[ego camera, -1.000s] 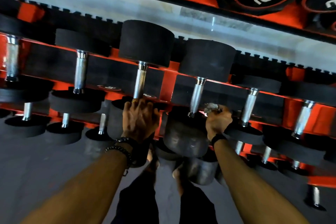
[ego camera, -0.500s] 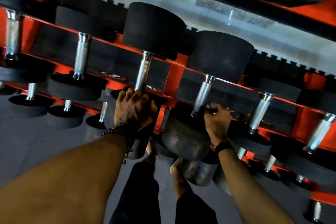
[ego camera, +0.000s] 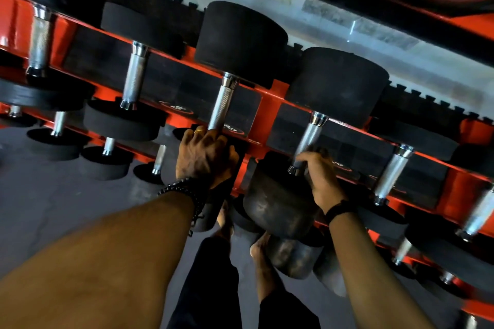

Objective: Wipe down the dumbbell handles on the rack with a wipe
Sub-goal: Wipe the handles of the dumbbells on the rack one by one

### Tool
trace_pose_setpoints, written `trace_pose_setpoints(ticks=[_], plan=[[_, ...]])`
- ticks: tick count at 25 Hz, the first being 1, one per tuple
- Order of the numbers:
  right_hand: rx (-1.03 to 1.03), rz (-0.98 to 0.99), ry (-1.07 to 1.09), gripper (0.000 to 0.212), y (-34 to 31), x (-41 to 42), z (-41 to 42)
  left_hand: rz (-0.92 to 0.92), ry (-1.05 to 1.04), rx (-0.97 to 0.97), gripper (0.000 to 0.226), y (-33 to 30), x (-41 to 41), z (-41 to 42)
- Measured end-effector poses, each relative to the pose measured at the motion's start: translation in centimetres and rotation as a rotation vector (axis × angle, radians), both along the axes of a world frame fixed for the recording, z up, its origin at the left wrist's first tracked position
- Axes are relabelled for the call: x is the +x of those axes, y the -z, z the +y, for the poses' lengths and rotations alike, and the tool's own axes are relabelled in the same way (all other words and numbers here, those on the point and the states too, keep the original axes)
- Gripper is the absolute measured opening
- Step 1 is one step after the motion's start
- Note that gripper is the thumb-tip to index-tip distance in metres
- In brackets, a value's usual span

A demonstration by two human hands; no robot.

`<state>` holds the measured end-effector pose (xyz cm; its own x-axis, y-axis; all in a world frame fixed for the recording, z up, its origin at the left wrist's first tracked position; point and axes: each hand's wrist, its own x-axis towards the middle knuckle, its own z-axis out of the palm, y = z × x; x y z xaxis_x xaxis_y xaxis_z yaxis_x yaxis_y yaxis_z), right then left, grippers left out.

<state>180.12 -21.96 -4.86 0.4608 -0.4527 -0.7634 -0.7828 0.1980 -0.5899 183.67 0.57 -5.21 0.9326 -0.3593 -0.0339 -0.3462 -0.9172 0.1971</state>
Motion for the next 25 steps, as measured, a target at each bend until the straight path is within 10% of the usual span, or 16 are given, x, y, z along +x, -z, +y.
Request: trace_pose_setpoints(ticks=[7, 16, 20, 25], plan=[[0.272, 0.011, -0.031, 0.079, -0.1, 0.6, 0.2, 0.062, -0.002, 0.015, 0.035, -0.9, 0.2, -0.2], [0.319, -0.046, -0.097, 0.072, -0.6, 0.9, 0.2, 0.073, -0.026, 0.022, 0.029, -0.8, 0.2, -0.1], [0.013, 0.027, -0.267, 0.085, 0.7, 0.0, 1.2, 0.105, -0.035, 0.03, 0.031, -1.0, 0.4, -0.1], [0.332, -0.042, -0.053, 0.046, 0.2, 1.1, 0.0, 0.093, -0.062, 0.058, 0.035, -1.4, 0.3, -0.1]])
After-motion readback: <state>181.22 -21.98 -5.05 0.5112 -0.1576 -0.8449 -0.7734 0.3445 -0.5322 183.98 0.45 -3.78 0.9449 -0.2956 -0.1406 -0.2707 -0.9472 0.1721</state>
